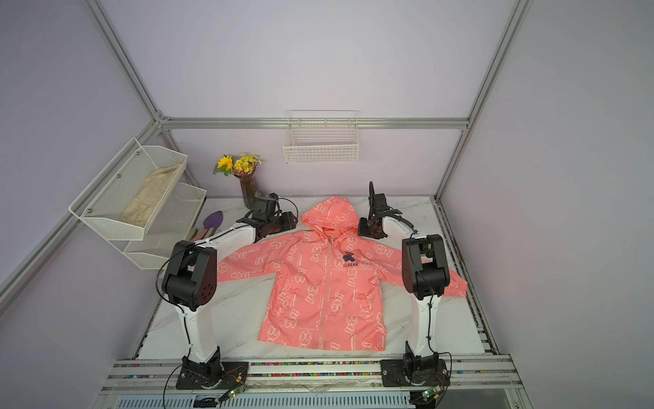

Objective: Unzip the jacket
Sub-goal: Flatten out the jacket at the center of the board.

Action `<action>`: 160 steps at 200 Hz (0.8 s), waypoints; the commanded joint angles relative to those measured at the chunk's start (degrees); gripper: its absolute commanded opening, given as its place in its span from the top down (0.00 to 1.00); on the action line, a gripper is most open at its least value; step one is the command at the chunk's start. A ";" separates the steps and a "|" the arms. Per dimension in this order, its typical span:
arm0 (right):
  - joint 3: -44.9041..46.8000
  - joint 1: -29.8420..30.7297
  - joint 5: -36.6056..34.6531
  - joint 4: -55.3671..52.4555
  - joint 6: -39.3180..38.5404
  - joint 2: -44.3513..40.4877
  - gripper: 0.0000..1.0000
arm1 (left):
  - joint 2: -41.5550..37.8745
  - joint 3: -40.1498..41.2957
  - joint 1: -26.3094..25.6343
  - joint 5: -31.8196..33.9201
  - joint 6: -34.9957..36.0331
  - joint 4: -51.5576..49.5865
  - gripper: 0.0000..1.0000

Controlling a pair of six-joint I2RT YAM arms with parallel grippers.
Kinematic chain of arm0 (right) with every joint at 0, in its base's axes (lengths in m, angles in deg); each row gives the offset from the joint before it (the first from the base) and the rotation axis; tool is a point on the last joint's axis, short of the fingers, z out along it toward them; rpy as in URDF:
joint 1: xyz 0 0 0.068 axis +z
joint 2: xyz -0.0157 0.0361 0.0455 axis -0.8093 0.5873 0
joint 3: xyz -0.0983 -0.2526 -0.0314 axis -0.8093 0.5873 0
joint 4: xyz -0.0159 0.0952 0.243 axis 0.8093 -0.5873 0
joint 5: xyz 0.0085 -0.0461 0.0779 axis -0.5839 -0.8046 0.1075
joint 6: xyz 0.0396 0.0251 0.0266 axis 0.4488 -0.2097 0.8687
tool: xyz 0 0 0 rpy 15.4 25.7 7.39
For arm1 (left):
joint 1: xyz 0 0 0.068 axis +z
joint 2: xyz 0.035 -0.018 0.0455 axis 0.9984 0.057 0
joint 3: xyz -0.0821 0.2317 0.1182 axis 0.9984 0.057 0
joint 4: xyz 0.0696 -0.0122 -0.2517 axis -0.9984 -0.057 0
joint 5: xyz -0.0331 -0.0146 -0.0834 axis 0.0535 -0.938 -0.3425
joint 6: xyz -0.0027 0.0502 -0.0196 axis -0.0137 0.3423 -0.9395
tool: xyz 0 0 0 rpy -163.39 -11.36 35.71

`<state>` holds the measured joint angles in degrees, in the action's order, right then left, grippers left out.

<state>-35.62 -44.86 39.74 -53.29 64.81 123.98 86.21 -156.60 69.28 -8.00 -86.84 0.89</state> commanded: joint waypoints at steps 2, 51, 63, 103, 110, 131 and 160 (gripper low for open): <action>-2.20 0.24 6.32 -0.93 2.27 -3.86 0.53 | -2.76 -0.55 -0.39 -2.49 2.59 4.03 0.46; -4.48 0.29 4.31 0.55 6.78 -4.68 0.60 | 4.04 -10.21 -1.04 -7.59 -4.98 6.12 0.63; -4.11 0.42 6.41 5.17 9.80 -3.90 0.73 | 6.40 -12.02 -1.60 -8.77 -8.12 8.08 0.67; 0.50 1.41 13.49 28.17 23.42 1.53 0.96 | 14.34 -19.07 -3.74 -9.94 -16.46 12.89 0.77; 0.67 1.24 14.06 31.23 25.04 3.11 0.98 | 15.81 -20.77 -4.09 -10.04 -17.25 12.95 0.77; -2.59 0.81 17.44 36.98 28.29 9.59 1.00 | 20.75 -25.88 -4.93 -10.35 -18.31 12.95 0.78; -5.83 -0.13 20.28 43.49 34.13 18.13 1.00 | 28.11 -31.82 -4.59 -11.71 -19.77 11.56 0.80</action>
<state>-38.97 -44.10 56.24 -19.41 91.25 136.46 110.34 -182.35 64.21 -18.03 -103.84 11.16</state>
